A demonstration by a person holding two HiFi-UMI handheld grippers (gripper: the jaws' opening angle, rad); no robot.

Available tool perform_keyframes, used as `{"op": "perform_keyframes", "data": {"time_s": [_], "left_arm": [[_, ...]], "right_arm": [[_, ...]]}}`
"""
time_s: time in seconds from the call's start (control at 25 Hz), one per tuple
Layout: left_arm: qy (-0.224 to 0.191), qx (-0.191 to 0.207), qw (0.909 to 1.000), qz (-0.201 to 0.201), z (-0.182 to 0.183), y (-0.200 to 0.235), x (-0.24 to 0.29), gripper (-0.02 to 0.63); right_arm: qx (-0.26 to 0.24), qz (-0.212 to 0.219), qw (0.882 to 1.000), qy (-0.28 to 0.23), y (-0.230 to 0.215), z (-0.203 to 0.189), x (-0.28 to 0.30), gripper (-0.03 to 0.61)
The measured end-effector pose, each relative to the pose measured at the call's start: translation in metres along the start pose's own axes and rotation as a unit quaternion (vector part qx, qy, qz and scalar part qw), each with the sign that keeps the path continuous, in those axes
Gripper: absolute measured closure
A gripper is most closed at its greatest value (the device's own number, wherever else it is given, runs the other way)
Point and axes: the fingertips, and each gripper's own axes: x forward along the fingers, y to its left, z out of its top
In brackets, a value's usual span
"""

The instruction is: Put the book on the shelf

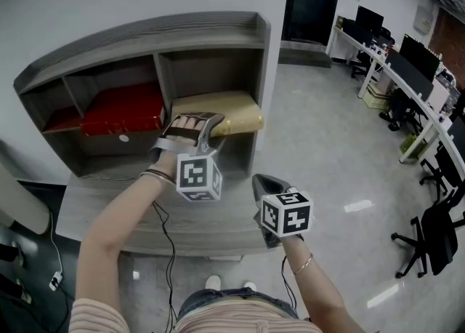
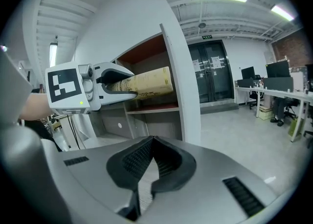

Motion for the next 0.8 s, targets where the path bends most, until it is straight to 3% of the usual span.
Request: {"op": "perform_keyframes", "data": {"time_s": [0.8], "left_arm": [[-0.007,0.019,0.9996,-0.020,-0.023,-0.034,0.041,0.410]], "right_arm": [[0.011,-0.022,0.999,0.020,-0.016,-0.012,0.016,0.569]]}}
